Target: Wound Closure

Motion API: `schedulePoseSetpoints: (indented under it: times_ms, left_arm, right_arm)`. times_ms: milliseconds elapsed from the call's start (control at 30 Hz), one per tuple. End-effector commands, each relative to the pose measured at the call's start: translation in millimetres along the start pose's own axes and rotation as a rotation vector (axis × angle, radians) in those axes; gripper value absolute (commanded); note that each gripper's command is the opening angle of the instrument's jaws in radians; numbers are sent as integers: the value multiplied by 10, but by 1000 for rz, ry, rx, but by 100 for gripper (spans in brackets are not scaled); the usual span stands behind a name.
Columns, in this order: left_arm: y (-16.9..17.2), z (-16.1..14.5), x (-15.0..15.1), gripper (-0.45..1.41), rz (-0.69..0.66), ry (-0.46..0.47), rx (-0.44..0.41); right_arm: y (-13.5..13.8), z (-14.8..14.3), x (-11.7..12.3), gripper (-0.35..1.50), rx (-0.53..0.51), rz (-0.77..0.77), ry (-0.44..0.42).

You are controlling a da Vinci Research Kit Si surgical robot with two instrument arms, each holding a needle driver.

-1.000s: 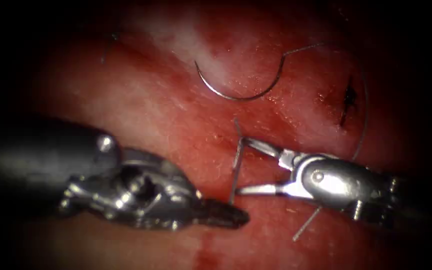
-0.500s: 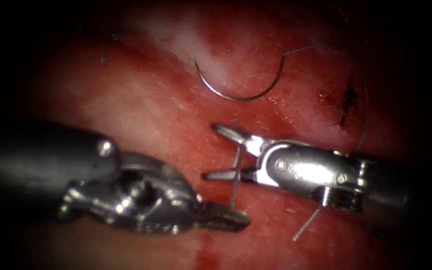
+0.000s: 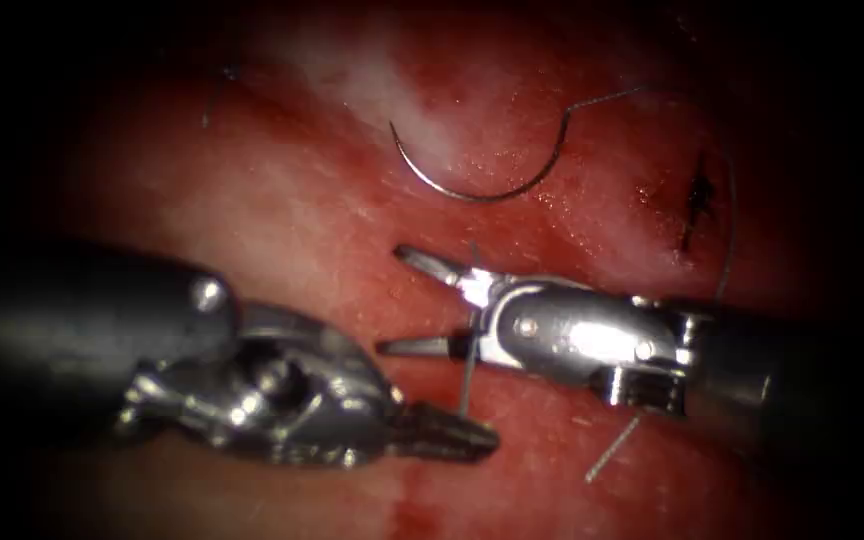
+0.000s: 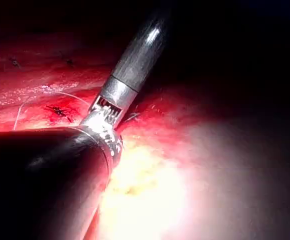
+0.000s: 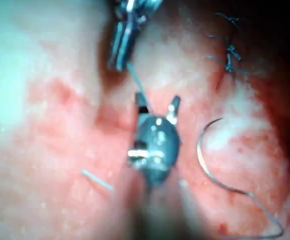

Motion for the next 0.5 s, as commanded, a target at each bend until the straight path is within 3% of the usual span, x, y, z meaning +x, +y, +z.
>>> schedulePoseSetpoints:
  times_ms: [33, 67, 100, 167, 500]
  left_arm:
    - [-2, 8, 0, -45, 1, 0, 1]
    - [-2, 8, 0, -45, 1, 0, 1]
    - [-2, 8, 0, -45, 1, 0, 1]
    - [-1, 7, 0, -45, 1, 1, 1]
    - [4, 2, -1, -45, -1, 5, -1]
  right_arm:
    - [3, 8, -1, 118, -1, 0, 5]
    - [3, 7, 0, 79, -5, 0, 9]
    - [1, 6, -1, 52, 5, -1, 15]
    - [0, 3, 0, -35, 7, -1, 17]
    - [3, -5, 2, -35, -7, -56, 15]
